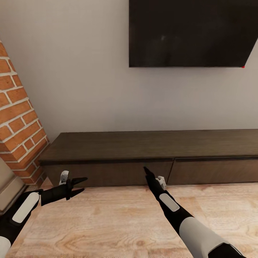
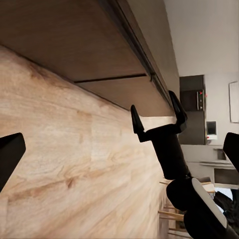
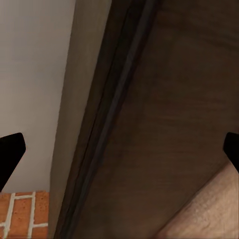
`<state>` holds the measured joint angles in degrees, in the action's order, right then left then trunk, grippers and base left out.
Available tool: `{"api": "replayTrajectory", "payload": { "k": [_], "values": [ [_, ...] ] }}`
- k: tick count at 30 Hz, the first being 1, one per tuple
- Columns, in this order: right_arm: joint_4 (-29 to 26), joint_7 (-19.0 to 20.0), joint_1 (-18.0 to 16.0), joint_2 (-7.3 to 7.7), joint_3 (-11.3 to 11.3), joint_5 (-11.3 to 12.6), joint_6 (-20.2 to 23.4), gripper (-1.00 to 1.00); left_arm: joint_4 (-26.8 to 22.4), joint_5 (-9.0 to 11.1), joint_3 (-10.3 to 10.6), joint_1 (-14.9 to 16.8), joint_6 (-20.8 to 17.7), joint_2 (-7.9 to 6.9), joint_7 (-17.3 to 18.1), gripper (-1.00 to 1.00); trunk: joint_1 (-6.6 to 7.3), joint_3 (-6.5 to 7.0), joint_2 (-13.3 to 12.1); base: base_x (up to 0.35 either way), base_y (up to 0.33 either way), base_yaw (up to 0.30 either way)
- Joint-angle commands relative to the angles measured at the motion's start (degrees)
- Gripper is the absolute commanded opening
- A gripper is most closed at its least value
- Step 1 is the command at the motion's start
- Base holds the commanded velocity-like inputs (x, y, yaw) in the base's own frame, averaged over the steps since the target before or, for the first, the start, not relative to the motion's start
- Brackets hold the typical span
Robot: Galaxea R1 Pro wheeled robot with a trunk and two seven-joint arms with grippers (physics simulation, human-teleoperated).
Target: Place each of the two pumpkins and all three candles from the living room inside a cabinet in the living room (use any cabinet), then make sure every cabinet is closed, and position the cauldron so it is next to a table in the living room.
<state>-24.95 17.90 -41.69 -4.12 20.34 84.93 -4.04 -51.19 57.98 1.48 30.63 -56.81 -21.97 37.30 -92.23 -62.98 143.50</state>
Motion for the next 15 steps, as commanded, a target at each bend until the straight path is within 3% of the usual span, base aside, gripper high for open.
{"api": "replayTrajectory", "payload": {
  "k": [1, 7, 15],
  "values": [
    [0.08, 0.67, -0.06, 0.04, 0.48, 0.59, -0.25, 1.0, 0.03, 0.02, 0.1, 0.04, -0.14, -0.07, 0.22, 1.0, 0.01, -0.05, 0.02, 0.0, 0.0, 0.0],
    [0.08, 3.21, -0.06, 0.0, 0.42, 0.66, 2.97, 1.0, 0.03, 0.02, 0.1, 0.04, -0.14, -0.03, 0.23, 1.0, -0.07, -0.71, 0.06, 0.0, 0.0, 0.0],
    [0.08, 3.7, -0.06, -0.08, 0.4, 0.68, 3.58, 1.0, 0.03, 0.04, 0.1, 0.04, -0.14, -0.07, 0.23, 1.0, -0.12, -1.16, 0.09, 0.0, 0.0, 0.0]
  ]
}}
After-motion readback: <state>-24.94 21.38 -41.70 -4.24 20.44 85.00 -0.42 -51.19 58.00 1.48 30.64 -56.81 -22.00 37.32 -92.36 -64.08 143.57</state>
